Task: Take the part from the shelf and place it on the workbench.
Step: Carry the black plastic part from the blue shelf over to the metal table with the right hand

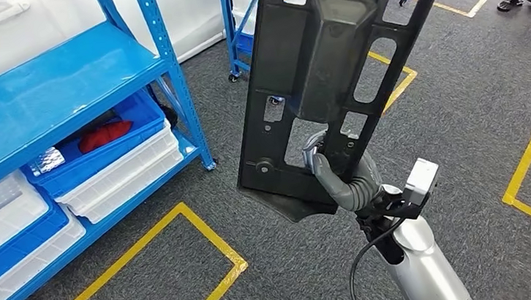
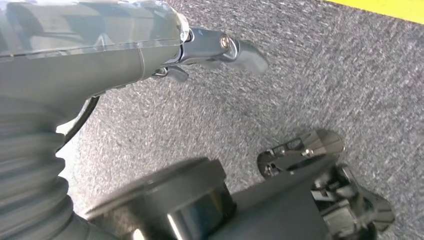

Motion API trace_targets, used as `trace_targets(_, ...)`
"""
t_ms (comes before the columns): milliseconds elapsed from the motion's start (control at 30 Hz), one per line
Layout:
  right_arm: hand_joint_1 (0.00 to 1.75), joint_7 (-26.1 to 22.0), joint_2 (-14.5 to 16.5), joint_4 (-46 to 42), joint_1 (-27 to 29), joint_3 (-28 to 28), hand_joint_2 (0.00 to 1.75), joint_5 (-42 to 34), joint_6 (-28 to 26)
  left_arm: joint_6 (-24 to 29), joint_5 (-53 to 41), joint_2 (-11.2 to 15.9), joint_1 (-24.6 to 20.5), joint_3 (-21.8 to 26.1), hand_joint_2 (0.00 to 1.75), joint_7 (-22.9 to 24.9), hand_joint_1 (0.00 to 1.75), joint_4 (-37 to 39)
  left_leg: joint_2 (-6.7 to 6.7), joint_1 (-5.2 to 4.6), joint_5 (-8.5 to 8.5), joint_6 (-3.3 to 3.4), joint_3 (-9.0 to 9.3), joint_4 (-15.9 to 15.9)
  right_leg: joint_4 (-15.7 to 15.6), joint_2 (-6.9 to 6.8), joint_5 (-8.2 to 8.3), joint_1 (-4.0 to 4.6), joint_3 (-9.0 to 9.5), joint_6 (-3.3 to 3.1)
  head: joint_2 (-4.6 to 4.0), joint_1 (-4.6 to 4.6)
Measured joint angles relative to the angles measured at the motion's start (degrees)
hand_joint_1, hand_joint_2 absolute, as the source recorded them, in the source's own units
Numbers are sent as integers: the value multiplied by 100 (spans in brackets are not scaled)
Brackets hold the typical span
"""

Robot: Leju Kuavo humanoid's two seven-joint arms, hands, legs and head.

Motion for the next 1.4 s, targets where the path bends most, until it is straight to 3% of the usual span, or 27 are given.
trace_targets(67,175,-165,8,-183,147,-130,175,225,-136,52,103,15,11,19,175,-2,0,-1,-101,-9,-288,-118,-119,369,-522,11,114,28,264,-194,0,-1)
trace_targets(100,175,-287,13,-267,257,-209,175,363,-211,84,157,25,31,39,175,7,0,-2,-219,-2,-504,-148,-271,738,-543,91,123,18,274,-243,0,0)
trace_targets(167,175,-533,19,-421,522,-353,175,589,-328,116,216,40,56,86,175,39,0,-2,-314,0,-807,-155,-610,1481,-539,185,117,35,276,-267,0,0)
trace_targets(200,175,-676,20,-524,697,-445,175,710,-391,128,232,46,57,108,175,67,0,-2,-323,-1,-813,-154,-683,1636,-536,240,114,44,280,-270,0,0)
trace_targets(233,175,-821,23,-643,882,-543,175,841,-463,137,261,51,58,129,175,97,0,-2,-327,0,-698,-144,-646,1551,-530,302,110,48,286,-270,0,-1)
trace_targets(267,175,-972,35,-789,1072,-650,175,990,-557,155,318,57,65,159,175,131,0,-2,-352,0,-490,-126,-510,1249,-520,377,105,50,292,-264,0,-1)
trace_targets(333,175,-1254,91,-1119,1454,-873,175,1283,-780,195,493,76,95,266,175,173,0,-2,-589,10,-97,-72,-171,456,-485,528,92,45,281,-238,0,-1)
trace_targets(400,175,-1445,162,-1445,1853,-1105,175,1477,-966,208,572,91,110,382,175,197,0,-2,-804,9,-1,-42,7,32,-455,652,97,22,226,-179,0,0)
trace_targets(433,175,-1494,192,-1598,2064,-1217,175,1528,-1031,202,538,96,105,414,175,209,0,-2,-815,0,-26,-32,32,-14,-454,712,111,8,202,-140,0,0)
trace_targets(467,175,-1514,216,-1745,2272,-1314,175,1564,-1083,193,475,98,98,423,175,222,0,-2,-760,3,-25,-13,59,-53,-463,762,124,0,192,-97,0,-1)
trace_targets(500,175,-1524,234,-1881,2476,-1396,175,1590,-1134,185,409,102,93,423,175,228,0,-2,-700,10,-6,14,86,-92,-452,728,118,1,187,-65,0,0)
trace_targets(567,175,-1541,260,-2122,2803,-1505,175,1623,-1238,178,299,110,105,421,175,190,0,-2,-539,35,30,72,150,-176,-168,477,-65,20,56,-16,0,0)
trace_targets(633,175,-1560,278,-2300,3033,-1542,175,1629,-1334,190,241,132,128,416,175,107,0,-2,-362,24,26,102,175,-198,547,219,-433,-5,-298,26,0,1)
trace_targets(700,175,-1570,286,-2402,3201,-1543,175,1617,-1403,213,208,170,139,409,175,49,0,-4,-195,17,7,96,182,-195,1132,157,-623,-60,-587,77,0,1)
trace_targets(733,175,-1571,286,-2433,3261,-1542,175,1612,-1425,226,197,192,143,406,175,27,0,-7,-119,17,-5,81,190,-193,1135,133,-567,-91,-579,101,0,1)
trace_targets(767,175,-1571,286,-2460,3304,-1541,175,1618,-1444,240,189,213,147,402,175,-1,0,-9,-49,19,-21,62,204,-187,904,93,-421,-122,-440,122,0,1)
trace_targets(833,175,-1571,286,-2518,3352,-1534,175,1663,-1468,260,190,243,146,398,175,-66,0,-17,64,12,-70,5,231,-163,106,-95,-113,-149,37,144,0,1)
trace_targets(900,175,-1574,286,-2567,3377,-1511,175,1723,-1476,253,200,258,128,394,175,-109,0,-27,146,-7,-126,-70,254,-134,-367,-215,-22,-119,308,91,0,0)
trace_targets(967,175,-1574,286,-2598,3401,-1487,175,1768,-1451,222,212,259,107,387,175,-107,0,-32,225,-7,-158,-142,294,-139,-408,-144,-49,-74,312,0,0,0)
trace_targets(1033,175,-1573,287,-2635,3432,-1468,175,1817,-1411,196,218,248,98,382,175,-83,0,-32,121,31,-249,-208,300,-59,-431,-39,-41,-70,320,-80,0,0)
trace_targets(1067,175,-1573,287,-2654,3442,-1452,175,1841,-1398,186,220,243,99,381,175,-72,0,-32,4,48,-367,-226,243,102,-446,11,-33,-73,326,-122,0,-1)
trace_targets(1133,175,-1573,289,-2680,3458,-1413,175,1882,-1392,169,231,236,108,384,175,-66,0,-32,-239,52,-761,-220,-94,823,-457,105,-30,-61,332,-186,0,-1)
trace_targets(1200,175,-1573,291,-2684,3484,-1393,175,1916,-1393,146,249,224,88,386,175,-43,0,-32,-297,42,-1029,-200,-460,1564,-450,215,-36,-25,335,-219,0,-1)
trace_targets(1233,175,-1572,292,-2683,3503,-1390,175,1930,-1394,135,255,219,73,386,175,-22,0,-32,-304,39,-984,-186,-519,1657,-445,283,-39,-9,342,-224,0,-1)
trace_targets(1267,175,-1572,292,-2683,3519,-1386,175,1939,-1394,127,259,219,68,386,175,-1,0,-32,-316,38,-817,-165,-463,1501,-439,358,-41,1,353,-225,0,-1)
trace_targets(1333,175,-1572,292,-2683,3540,-1374,175,1948,-1394,116,263,219,90,386,175,31,0,-32,-481,37,-345,-112,-160,743,-426,517,-46,8,373,-215,0,-1)
trace_targets(1400,175,-1573,292,-2684,3546,-1363,175,1951,-1397,111,263,219,110,386,175,41,0,-32,-699,38,-113,-83,54,141,-403,652,-36,8,345,-165,0,-1)
